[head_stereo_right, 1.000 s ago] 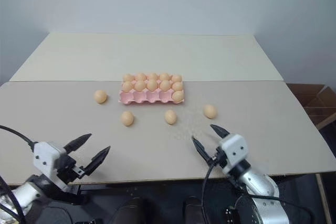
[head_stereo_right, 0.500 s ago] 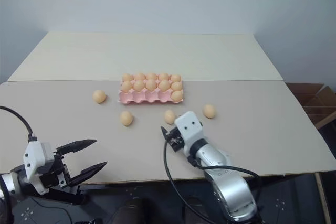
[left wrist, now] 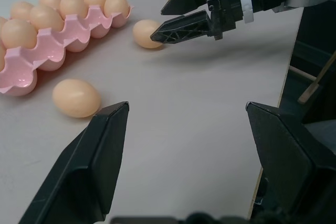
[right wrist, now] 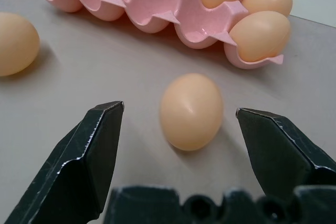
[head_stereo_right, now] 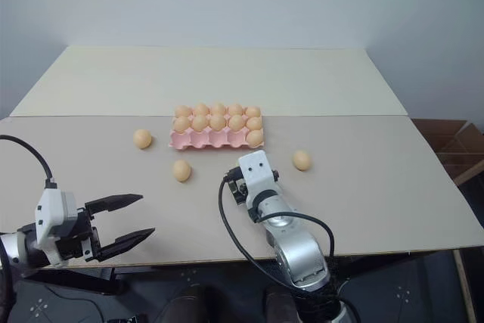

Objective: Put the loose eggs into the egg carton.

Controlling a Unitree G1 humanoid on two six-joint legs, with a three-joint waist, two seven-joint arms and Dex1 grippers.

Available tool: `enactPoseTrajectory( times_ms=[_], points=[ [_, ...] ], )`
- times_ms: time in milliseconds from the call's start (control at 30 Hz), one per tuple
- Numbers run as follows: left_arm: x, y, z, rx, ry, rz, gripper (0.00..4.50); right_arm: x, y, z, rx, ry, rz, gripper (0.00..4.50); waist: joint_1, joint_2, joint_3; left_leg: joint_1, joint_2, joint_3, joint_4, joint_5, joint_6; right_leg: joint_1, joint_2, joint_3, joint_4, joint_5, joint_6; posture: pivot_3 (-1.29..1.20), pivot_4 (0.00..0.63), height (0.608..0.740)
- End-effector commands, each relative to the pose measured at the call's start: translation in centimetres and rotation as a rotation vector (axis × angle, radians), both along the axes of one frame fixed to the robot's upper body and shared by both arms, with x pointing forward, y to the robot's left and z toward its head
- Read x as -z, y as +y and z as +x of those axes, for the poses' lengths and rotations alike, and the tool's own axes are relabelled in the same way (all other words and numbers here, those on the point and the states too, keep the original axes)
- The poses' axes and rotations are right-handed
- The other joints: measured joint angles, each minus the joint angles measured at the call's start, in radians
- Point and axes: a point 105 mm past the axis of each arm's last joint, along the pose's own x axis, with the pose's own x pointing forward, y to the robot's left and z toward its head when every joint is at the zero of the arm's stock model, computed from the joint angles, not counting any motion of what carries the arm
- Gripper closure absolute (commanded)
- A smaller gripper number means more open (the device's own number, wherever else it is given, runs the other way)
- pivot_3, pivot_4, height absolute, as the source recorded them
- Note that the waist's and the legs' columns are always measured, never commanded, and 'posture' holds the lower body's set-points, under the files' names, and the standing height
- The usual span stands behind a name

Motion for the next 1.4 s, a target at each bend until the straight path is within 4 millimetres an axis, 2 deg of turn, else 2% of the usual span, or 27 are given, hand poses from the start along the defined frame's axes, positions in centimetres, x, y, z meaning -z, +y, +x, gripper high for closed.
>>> enactPoseTrajectory(
  times_ms=[33,167,333,533,633,867,1100,1400],
  points=[
    [-0.3,-0.1,0.0,0.010,-0.023,0.014,0.64,-1.2,-0.1,0.4,0.019,-0.028,0.046,0.44,0.000,0.000,0.000,0.000,0.000,0.000,0.000,0.000,0.000,0.000,0.000,0.000,0.000,0.000,0.000,0.00,0.150,0.740],
    [-0.2,-0.1,0.0,0.011,-0.022,0.015,0.64,-1.8,-1.1,0.0,0.019,-0.042,0.049,0.44,-0.001,0.000,0.000,0.000,0.000,0.000,0.000,0.000,0.000,0.000,0.000,0.000,0.000,0.000,0.000,0.00,0.150,0.740],
    [0.1,-0.4,-0.3,0.023,-0.015,0.014,0.64,-2.9,-2.3,-2.2,-0.090,-0.039,0.067,0.44,0.002,0.001,0.000,-0.001,0.000,0.000,0.000,0.000,0.000,0.000,0.000,0.000,0.000,0.000,0.000,0.00,0.150,0.740],
    [0.1,-1.1,-0.5,0.046,-0.016,0.003,0.64,-3.6,-5.0,-2.3,-0.039,-0.065,0.030,0.44,-0.001,0.001,0.000,0.001,0.000,0.000,0.000,0.000,0.000,0.000,0.000,0.000,0.000,0.000,0.000,0.00,0.150,0.740],
    [0.0,-1.5,-0.6,0.063,-0.020,-0.002,0.62,-3.6,-6.6,-1.6,0.019,-0.074,0.008,0.01,0.001,0.001,0.000,0.000,0.000,0.000,0.000,0.000,0.000,0.000,0.000,0.000,0.000,0.000,0.000,0.00,0.150,0.740],
    [-0.3,-2.7,-0.5,0.121,-0.035,0.004,0.62,-3.2,-9.0,1.0,0.146,-0.089,-0.097,0.01,0.001,0.001,0.000,0.000,0.000,0.000,0.000,0.000,0.000,0.000,0.000,0.000,0.000,0.000,0.000,0.00,0.150,0.740],
    [-0.4,-3.9,-0.2,0.157,-0.051,-0.002,0.62,-2.0,-11.5,3.1,0.164,-0.067,-0.179,0.01,0.001,0.001,0.000,-0.001,-0.001,0.000,0.000,0.000,0.000,0.000,0.000,0.001,-0.001,0.000,0.001,0.00,0.150,0.740],
    [-0.3,-4.3,0.0,0.177,-0.057,0.002,0.62,-1.5,-13.0,4.8,0.169,-0.045,-0.188,0.01,0.000,0.001,0.000,-0.001,-0.001,0.000,0.000,0.000,0.000,0.000,0.001,0.001,0.000,0.000,0.001,0.00,0.150,0.740]
  ],
)
